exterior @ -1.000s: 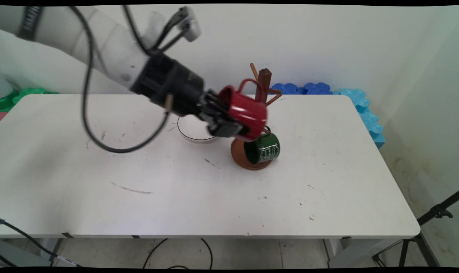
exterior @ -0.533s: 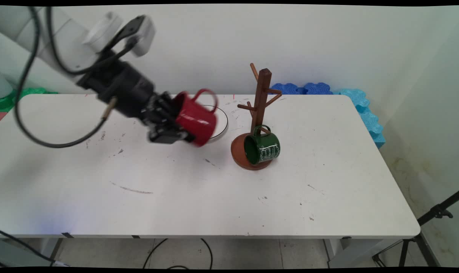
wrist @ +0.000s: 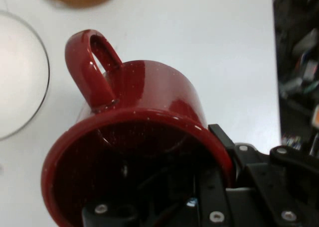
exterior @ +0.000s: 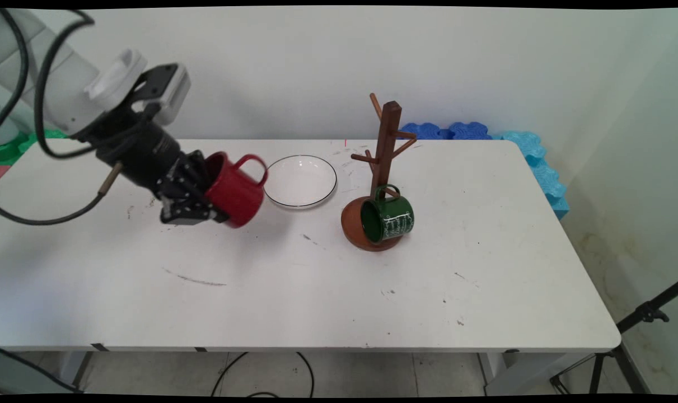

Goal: Place the picked object on the table

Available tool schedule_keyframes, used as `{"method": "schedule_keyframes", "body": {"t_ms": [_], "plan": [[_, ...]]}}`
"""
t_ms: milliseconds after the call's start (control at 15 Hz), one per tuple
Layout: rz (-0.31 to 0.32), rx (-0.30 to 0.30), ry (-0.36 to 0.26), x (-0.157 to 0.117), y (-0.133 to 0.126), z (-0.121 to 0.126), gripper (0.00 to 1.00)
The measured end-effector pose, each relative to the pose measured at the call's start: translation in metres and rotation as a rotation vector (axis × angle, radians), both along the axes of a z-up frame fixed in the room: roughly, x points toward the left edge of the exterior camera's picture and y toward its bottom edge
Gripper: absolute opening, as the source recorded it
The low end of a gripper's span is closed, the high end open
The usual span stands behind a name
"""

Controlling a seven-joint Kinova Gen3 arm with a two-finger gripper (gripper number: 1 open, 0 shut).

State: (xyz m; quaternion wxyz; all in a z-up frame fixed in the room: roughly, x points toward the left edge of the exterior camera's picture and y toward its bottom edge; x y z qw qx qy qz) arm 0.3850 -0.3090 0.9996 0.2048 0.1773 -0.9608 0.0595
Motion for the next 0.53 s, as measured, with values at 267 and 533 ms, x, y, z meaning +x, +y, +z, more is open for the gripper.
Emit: {"method": "schedule_keyframes", "body": {"t_ms": [267,533], "plan": [[-0.034,-0.013,-0.096,0.008,-0.008,-0.018,0.00],[-0.050,-0.015,-0.166,0.003,-0.022,-0.033,0.00]]}}
